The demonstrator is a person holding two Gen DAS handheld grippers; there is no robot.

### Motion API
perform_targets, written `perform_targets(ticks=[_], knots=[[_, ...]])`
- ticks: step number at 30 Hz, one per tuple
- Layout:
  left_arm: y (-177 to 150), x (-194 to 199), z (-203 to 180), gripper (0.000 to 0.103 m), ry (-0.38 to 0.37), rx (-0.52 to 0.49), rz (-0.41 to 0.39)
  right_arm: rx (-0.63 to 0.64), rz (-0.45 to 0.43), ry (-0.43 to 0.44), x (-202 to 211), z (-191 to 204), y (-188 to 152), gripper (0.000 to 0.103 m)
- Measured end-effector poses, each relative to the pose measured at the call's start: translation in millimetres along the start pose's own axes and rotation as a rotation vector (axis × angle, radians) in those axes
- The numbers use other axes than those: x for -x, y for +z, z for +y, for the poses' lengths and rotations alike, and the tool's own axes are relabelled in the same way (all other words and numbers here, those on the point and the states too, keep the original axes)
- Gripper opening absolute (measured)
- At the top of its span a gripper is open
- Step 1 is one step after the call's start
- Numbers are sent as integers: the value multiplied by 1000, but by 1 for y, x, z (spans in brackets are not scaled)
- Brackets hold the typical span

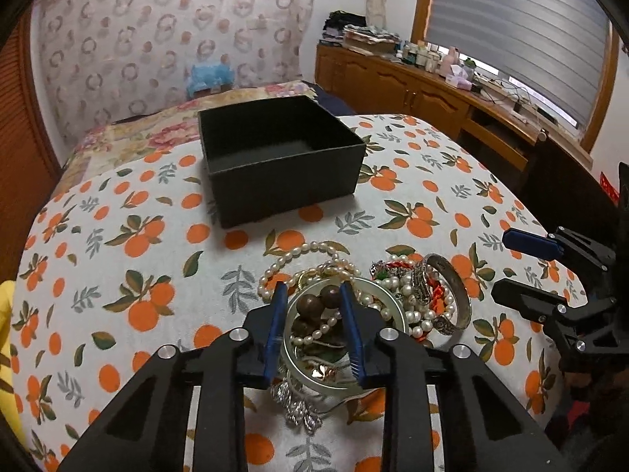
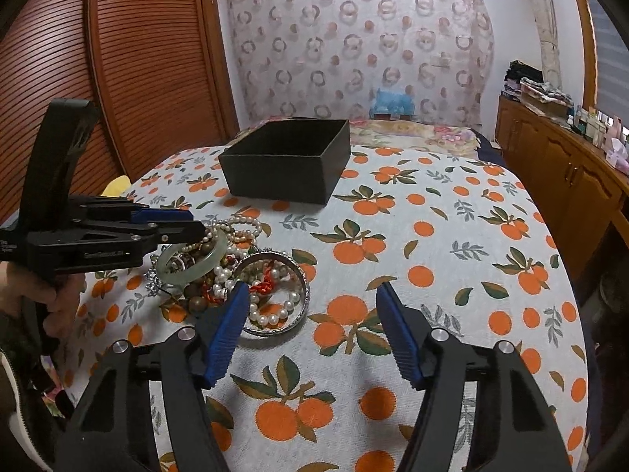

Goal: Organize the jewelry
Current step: 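Close the left tool on a pearl necklace while the right tool approaches the pile, then lift the pearl necklace with the left tool while the right tool grasps the silver bangle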

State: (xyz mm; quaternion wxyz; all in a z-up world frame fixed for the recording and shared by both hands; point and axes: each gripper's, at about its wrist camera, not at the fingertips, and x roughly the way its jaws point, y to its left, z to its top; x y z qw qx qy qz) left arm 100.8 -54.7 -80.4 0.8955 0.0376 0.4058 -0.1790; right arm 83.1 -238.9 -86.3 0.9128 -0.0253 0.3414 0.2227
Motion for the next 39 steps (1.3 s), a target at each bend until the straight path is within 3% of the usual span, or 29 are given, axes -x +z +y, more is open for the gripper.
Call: perform_targets(ticks=[4, 8, 9, 10, 16, 22, 26, 32, 39], knots=[[1, -4, -1, 10, 8, -11, 3, 10, 6, 4, -1, 0, 1, 69], [1, -1, 0, 9, 2, -7, -9, 10, 11, 6, -2, 0, 0, 69], [1, 2, 0, 0, -1, -3, -17, 9, 12, 6, -3, 0, 0, 69], [1, 5, 1, 0, -2, 0, -25, 8, 14, 7, -3, 0, -1, 69], [5, 26, -1, 0, 4, -5, -77, 10, 16, 8, -5, 1, -3, 69], [4, 12, 2, 3, 9, -21, -8, 9, 16, 8, -5, 1, -3, 69], [0, 14, -2, 5, -16, -19, -14, 6, 15, 8, -5, 1, -4, 69], [3, 8, -13, 19, -31, -36, -11, 5, 15, 8, -5, 0, -4, 69], [7, -11, -13, 15, -26, -23, 25, 8, 15, 5, -4, -1, -4, 69]])
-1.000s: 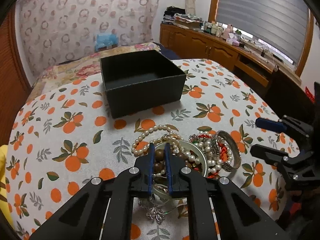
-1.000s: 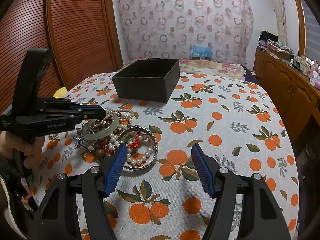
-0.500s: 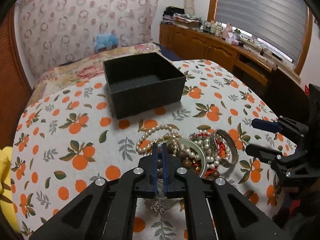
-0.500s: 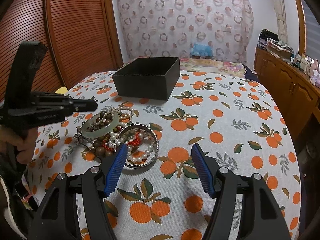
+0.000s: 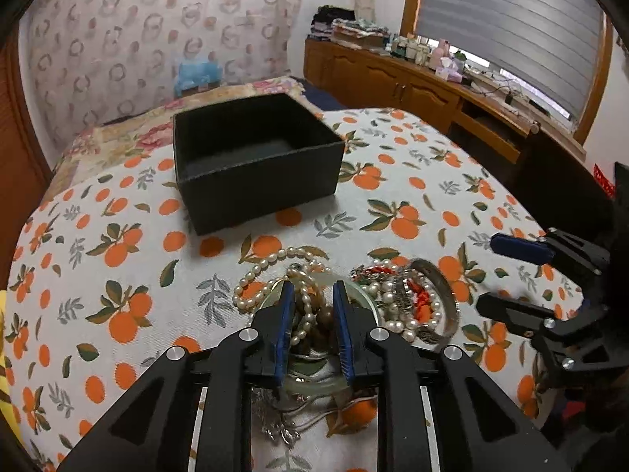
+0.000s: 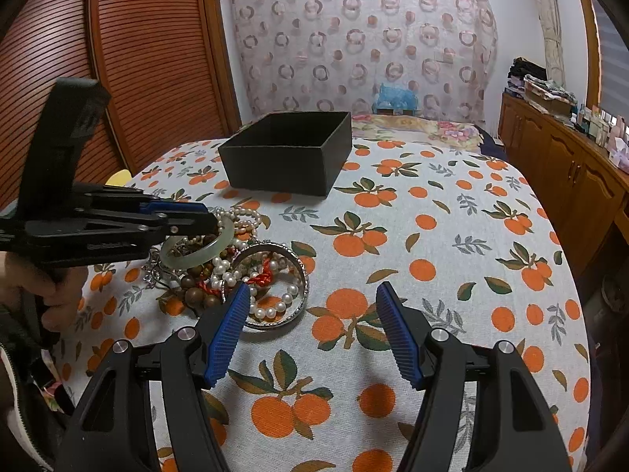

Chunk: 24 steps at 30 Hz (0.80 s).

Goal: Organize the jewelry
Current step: 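Lift the pearl necklace with the left tool while the right tool grasps the silver bangle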

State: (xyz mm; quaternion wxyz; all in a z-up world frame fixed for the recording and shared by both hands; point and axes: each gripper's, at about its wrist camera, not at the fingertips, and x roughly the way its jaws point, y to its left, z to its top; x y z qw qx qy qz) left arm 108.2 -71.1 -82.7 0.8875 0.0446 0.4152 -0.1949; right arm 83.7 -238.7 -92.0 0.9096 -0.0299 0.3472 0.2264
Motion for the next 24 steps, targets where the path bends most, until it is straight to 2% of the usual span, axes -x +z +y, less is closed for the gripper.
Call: perform_targets(ticks=[1, 2, 10, 18, 24], knots=[[0, 0, 0, 5, -3, -1, -3, 3, 1, -1, 0, 0, 0, 69], [0, -1, 1, 4, 3, 1, -5, 7, 3, -1, -1, -1, 1, 69], [5, 30, 10, 3, 6, 34, -88, 56, 60, 10, -18, -2, 11, 68], [18, 73, 10, 3, -4, 42, -193, 53, 146, 48, -41, -11, 19, 40], [28, 95, 8, 3, -12, 40, -243, 73, 172, 62, -47, -9, 21, 29]])
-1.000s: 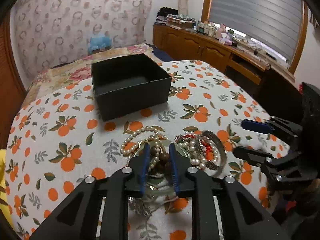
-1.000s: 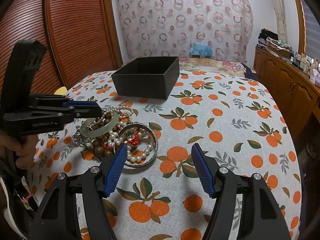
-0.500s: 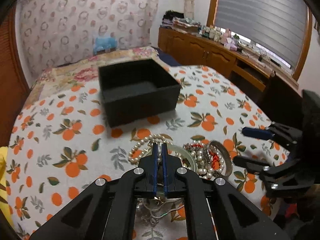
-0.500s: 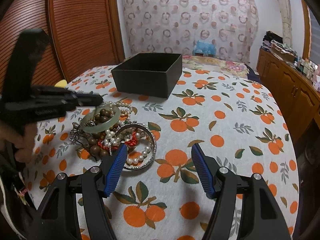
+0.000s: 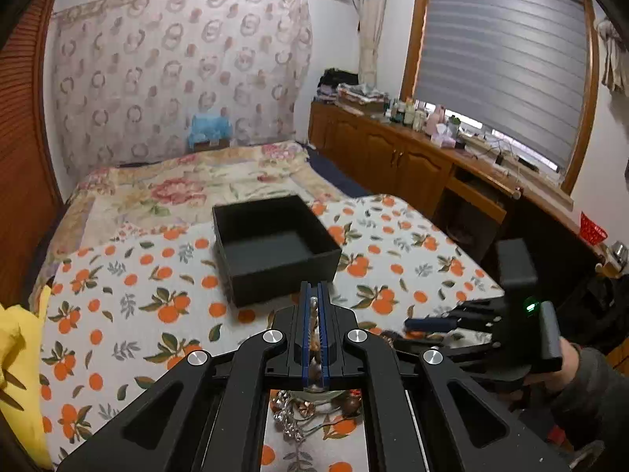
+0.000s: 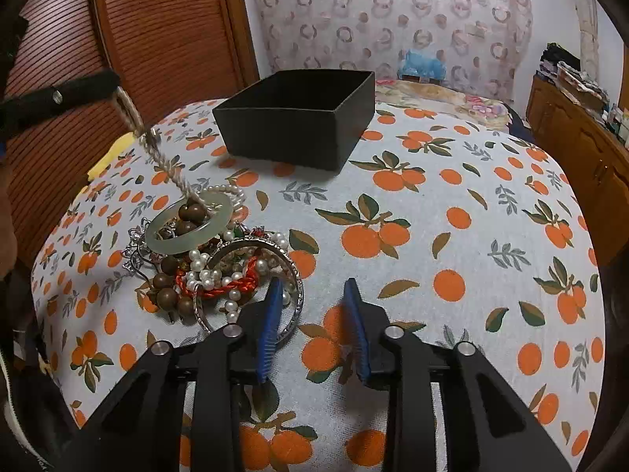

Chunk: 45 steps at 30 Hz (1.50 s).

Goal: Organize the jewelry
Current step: 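Lift the pearl necklace with the left tool while the right tool grasps the silver bangle, then lower the pearl necklace into the black box while the right tool drops the silver bangle in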

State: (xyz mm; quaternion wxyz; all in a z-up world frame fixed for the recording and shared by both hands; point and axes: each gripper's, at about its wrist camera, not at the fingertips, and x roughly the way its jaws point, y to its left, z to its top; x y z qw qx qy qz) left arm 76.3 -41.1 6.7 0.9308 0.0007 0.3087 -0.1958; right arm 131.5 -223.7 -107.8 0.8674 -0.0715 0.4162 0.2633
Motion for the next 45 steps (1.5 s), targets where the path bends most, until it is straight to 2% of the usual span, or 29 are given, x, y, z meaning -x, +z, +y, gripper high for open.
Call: perform_targets(ticks=[6, 15, 17, 27, 37, 45], knots=[[15, 20, -7, 3, -8, -15, -52, -5, 16, 12, -3, -4, 1, 13], [41, 45, -15, 3, 1, -44, -126, 9, 26, 10, -5, -3, 2, 12], [46, 50, -15, 3, 6, -46, -139, 13, 24, 14, -5, -2, 2, 7], [76, 65, -11, 3, 34, -51, -199, 20, -27, -24, 8, -5, 8, 5], [96, 58, -6, 3, 70, -65, -207, 59, -86, -55, 23, -6, 43, 5], [114, 41, 4, 3, 98, -65, -193, 80, -140, -73, 18, -8, 97, 5]])
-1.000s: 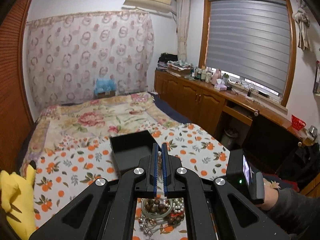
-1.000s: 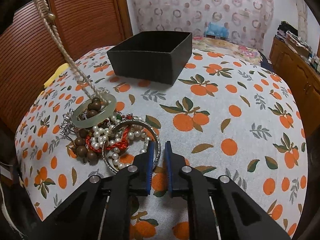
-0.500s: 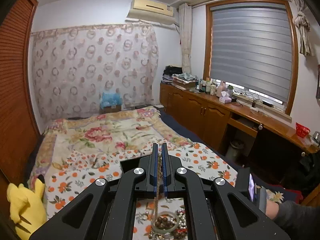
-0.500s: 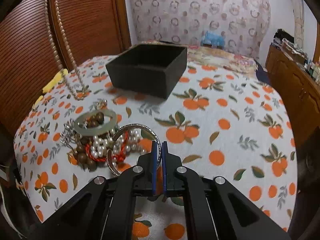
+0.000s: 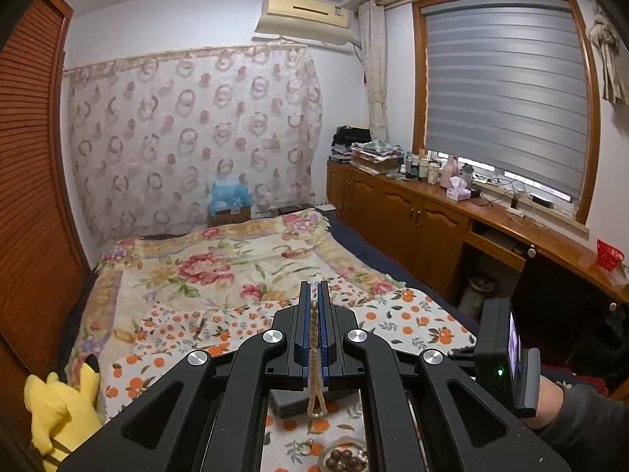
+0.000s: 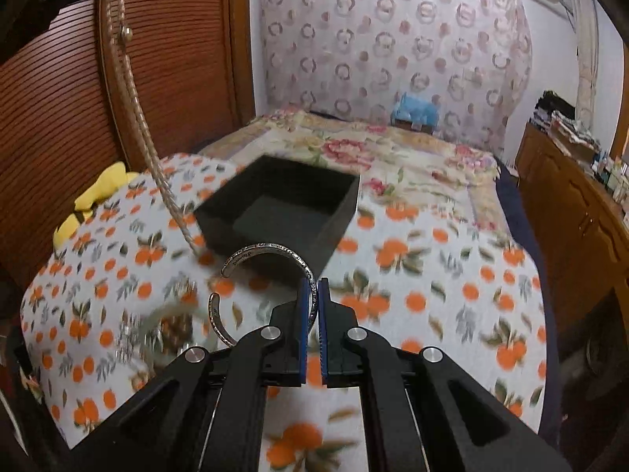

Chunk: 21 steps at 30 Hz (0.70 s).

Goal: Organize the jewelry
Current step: 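Lower the pearl necklace into the black box while the right tool drops the silver bangle in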

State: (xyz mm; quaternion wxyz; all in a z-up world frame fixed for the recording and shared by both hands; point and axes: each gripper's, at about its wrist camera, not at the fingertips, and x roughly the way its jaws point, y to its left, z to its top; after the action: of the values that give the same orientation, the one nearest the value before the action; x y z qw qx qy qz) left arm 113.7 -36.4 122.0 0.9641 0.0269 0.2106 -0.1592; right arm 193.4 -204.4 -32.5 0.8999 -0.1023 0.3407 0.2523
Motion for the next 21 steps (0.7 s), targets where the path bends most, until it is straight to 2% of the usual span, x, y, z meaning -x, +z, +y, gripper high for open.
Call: perform_targets(ticks=[8, 21], knots=[[20, -17, 3, 3, 28, -13, 1, 0, -18, -26, -21, -5, 36, 5], [31, -42, 7, 3, 52, 7, 2, 9, 13, -28, -48, -6, 50, 5]])
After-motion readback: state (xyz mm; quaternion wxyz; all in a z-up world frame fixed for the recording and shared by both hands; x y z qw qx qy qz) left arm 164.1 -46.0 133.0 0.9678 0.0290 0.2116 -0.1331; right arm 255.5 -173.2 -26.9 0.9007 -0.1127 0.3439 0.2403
